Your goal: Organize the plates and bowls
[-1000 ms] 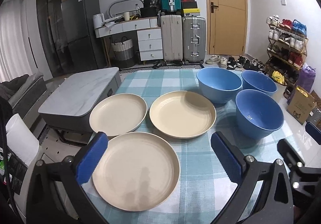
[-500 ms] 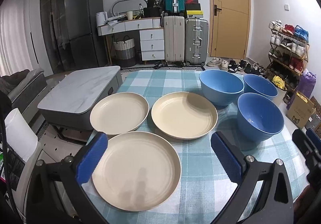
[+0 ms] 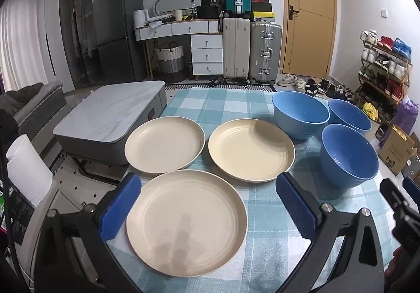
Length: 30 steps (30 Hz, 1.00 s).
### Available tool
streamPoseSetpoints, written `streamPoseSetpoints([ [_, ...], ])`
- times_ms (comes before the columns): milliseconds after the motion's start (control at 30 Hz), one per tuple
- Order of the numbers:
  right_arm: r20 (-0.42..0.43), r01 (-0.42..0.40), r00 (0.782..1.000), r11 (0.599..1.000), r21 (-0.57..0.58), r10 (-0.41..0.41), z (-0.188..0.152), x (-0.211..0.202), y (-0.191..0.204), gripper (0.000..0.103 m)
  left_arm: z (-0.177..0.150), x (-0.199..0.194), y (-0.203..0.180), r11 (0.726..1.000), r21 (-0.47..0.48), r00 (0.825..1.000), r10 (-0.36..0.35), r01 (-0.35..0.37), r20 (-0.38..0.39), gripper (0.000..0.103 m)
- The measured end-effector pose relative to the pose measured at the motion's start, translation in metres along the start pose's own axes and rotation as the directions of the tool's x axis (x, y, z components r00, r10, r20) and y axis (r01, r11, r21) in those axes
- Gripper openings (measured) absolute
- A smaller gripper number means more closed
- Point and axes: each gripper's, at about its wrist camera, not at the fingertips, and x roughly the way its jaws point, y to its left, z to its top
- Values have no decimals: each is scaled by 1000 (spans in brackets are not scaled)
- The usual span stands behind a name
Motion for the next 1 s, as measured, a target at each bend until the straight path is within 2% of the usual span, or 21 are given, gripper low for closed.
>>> streamPoseSetpoints([
  [67,-7,67,998,996,-53,-68,0,2,6,103,1,1,0,1000,2,1000,-3,3,-1,103],
  [133,1,94,996,992,-87,-94,-2,1,9,103,1,1,0,1000,6,1000,-2,2,4,103],
  [267,6,67,998,992,-105,-66,-1,-1,11,103,5,3,4,1000,-1,1000,1,-1,12,103],
  [533,-2,68,998,992,-110,-69,4,1,14,103,7,7,12,1000,-21,1000,-7,7,11,103],
  [800,8,115,993,980,-165,-115,2,3,24,103,4,10,10,1000,-23,1000,-20,20,6,103],
  [1000,14,111,994,975,-191,-110,2,5,32,103,6,12,11,999,-22,1000,-23,24,7,103],
])
